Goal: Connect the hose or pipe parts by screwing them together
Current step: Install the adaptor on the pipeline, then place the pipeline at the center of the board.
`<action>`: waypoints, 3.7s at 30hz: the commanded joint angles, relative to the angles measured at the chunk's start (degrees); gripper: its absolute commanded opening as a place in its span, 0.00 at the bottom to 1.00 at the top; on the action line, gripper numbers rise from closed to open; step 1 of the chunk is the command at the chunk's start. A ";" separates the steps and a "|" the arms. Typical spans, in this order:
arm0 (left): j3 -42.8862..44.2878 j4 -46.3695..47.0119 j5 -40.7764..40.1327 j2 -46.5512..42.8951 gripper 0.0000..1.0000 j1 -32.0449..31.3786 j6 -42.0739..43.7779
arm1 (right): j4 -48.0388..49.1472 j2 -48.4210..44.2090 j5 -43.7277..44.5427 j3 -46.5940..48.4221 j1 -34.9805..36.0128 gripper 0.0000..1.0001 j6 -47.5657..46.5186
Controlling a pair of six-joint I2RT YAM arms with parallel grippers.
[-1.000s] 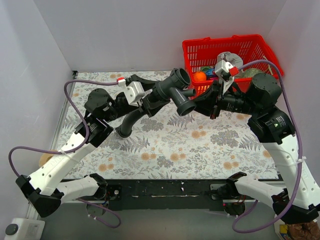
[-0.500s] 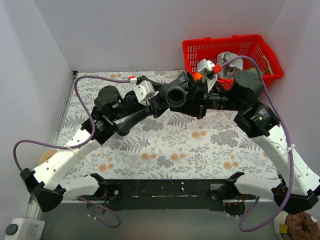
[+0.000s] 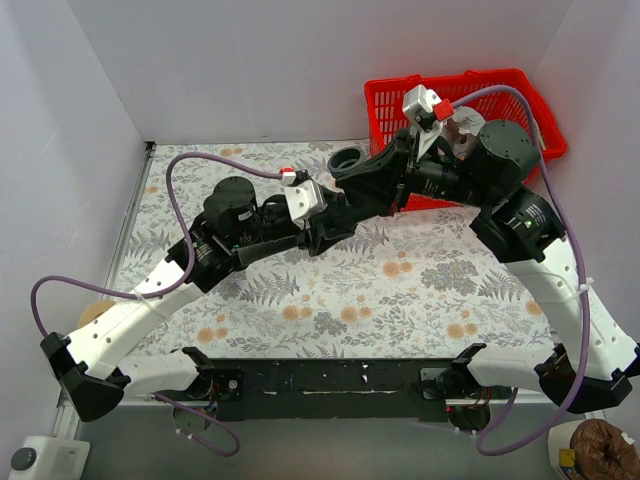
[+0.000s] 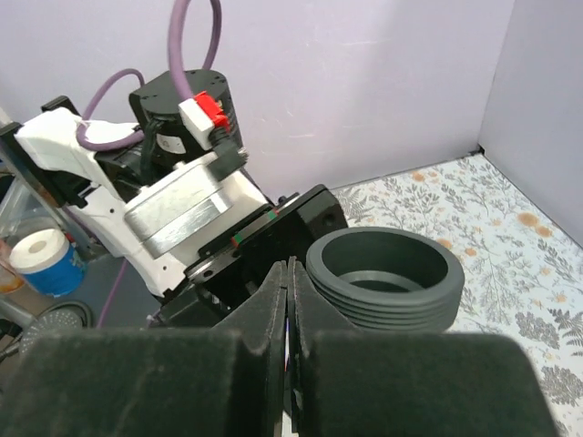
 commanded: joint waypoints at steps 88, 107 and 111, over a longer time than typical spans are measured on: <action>-19.75 15.05 -10.00 20.99 0.00 -1.90 15.00 | -21.12 -17.45 50.98 -15.89 -4.15 0.87 0.49; -4.64 10.05 -15.27 38.14 0.55 -10.17 8.26 | -21.21 -16.13 55.37 -16.16 -4.15 0.97 2.69; 3.01 2.40 -10.70 37.63 0.75 -10.34 3.33 | -22.18 -13.68 56.25 -12.65 -4.15 0.97 1.99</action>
